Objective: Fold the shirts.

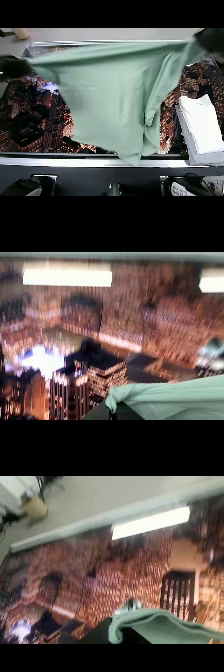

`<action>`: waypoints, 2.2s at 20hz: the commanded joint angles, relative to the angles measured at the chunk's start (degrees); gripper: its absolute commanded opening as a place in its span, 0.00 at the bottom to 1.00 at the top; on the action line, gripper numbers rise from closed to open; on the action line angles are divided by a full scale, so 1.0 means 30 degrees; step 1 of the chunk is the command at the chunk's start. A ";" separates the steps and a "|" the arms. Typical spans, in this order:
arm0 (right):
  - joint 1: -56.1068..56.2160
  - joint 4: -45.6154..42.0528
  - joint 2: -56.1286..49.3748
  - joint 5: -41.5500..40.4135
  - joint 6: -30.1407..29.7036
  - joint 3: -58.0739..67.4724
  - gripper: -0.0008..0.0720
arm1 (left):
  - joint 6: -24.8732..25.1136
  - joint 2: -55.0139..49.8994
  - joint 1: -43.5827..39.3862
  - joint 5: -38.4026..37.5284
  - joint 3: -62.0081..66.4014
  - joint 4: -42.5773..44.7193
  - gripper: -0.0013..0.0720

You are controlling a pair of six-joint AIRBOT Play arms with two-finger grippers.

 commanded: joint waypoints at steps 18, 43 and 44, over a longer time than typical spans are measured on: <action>0.0554 -0.5960 -0.3322 1.0462 0.1122 -0.6033 0.68 | 0.3315 -0.6033 0.4036 -0.2834 -0.8619 -1.0127 0.69; 0.0605 -0.2674 -0.0809 0.1086 -0.0219 -1.9271 0.51 | 0.6812 -0.4095 0.2951 0.2506 -1.4127 -1.6684 0.05; 0.0605 -0.2353 -0.0954 0.0699 -0.0219 -1.9271 0.40 | 0.6812 -0.3825 0.2951 0.2506 -1.4127 -1.6684 0.05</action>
